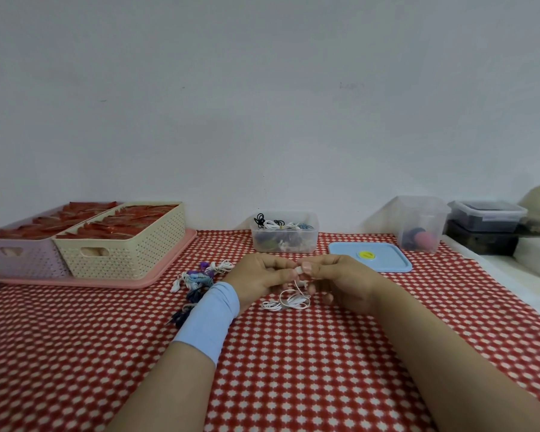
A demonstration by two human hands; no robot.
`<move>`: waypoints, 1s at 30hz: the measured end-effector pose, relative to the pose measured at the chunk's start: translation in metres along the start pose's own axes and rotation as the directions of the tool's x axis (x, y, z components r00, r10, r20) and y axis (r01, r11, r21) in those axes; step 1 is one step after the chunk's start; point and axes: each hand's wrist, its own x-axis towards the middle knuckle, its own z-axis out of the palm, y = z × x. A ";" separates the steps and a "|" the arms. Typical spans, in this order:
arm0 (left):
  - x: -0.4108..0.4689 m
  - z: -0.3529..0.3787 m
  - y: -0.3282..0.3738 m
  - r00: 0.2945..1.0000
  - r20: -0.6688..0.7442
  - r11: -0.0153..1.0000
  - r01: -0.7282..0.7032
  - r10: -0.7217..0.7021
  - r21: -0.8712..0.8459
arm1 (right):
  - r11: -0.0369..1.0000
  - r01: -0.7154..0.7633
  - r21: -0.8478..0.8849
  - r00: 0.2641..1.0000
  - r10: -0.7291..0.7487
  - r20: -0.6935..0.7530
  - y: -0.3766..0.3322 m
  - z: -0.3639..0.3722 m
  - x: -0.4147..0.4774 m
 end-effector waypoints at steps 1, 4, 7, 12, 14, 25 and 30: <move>0.001 0.000 -0.001 1.000 -0.008 1.000 0.002 -0.002 -0.031 | 1.000 0.005 0.014 1.000 -0.005 0.010 0.000 0.000 0.000; 0.003 -0.001 -0.001 1.000 -0.025 0.998 -0.005 0.003 -0.068 | 0.999 0.035 0.042 0.999 -0.035 0.016 -0.001 0.000 0.000; 0.001 0.000 0.001 1.000 -0.020 1.000 -0.020 0.020 0.012 | 1.000 0.020 0.010 1.000 -0.020 -0.007 0.000 -0.001 0.000; 0.001 0.001 0.002 0.999 0.001 0.999 -0.032 0.032 0.024 | 1.000 0.011 0.010 1.000 -0.010 -0.019 0.000 -0.003 0.000; 0.002 0.002 0.003 1.000 -0.003 0.999 -0.028 0.028 -0.046 | 0.999 0.041 0.029 0.998 -0.040 -0.040 -0.002 -0.001 0.000; 0.000 -0.005 0.006 0.986 -0.101 0.975 -0.111 0.132 0.191 | 0.682 0.107 -0.723 0.949 -0.288 -0.131 0.004 0.002 0.001; -0.004 -0.013 0.007 0.990 -0.106 0.957 -0.061 0.095 0.283 | 0.422 0.025 -0.906 0.986 -0.161 -0.048 -0.004 0.010 -0.001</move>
